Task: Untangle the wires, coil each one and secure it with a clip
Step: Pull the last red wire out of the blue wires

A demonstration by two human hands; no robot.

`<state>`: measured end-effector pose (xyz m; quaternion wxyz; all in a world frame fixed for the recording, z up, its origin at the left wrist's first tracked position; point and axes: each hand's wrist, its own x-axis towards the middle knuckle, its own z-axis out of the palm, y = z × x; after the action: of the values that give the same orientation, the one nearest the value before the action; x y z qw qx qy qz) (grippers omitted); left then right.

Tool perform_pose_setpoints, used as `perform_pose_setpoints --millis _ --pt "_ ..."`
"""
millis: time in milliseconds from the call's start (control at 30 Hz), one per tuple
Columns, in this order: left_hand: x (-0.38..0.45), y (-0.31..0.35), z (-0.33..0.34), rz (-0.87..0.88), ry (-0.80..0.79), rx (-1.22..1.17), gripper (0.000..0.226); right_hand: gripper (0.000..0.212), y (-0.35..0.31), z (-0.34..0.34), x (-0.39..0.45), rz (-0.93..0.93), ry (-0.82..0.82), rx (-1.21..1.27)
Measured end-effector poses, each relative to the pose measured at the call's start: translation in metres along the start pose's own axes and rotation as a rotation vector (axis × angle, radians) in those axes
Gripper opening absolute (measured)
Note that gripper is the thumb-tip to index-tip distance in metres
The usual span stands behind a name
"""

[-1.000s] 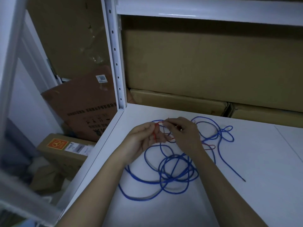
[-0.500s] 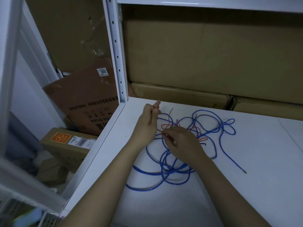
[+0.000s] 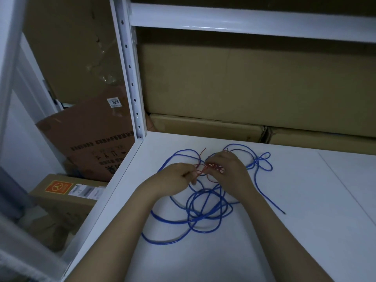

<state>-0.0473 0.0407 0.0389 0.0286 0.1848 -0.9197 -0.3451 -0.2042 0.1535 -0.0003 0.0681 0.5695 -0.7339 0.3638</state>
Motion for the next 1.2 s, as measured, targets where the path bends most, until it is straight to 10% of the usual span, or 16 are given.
perform_pose_setpoints --millis 300,700,900,1200 --pt "0.009 -0.006 0.001 -0.036 0.508 -0.707 0.04 0.011 -0.008 -0.016 0.003 0.402 0.153 0.521" --pt "0.016 0.0 -0.016 -0.005 0.722 -0.673 0.042 0.019 -0.017 -0.014 0.022 0.16 0.605 -0.134" --pt "0.015 0.007 -0.023 0.072 0.677 -0.644 0.04 0.04 -0.045 -0.01 0.022 0.288 0.063 0.219" --pt "0.006 0.01 -0.031 0.086 0.672 -0.759 0.037 0.014 -0.06 0.009 0.048 0.293 -0.05 0.43"
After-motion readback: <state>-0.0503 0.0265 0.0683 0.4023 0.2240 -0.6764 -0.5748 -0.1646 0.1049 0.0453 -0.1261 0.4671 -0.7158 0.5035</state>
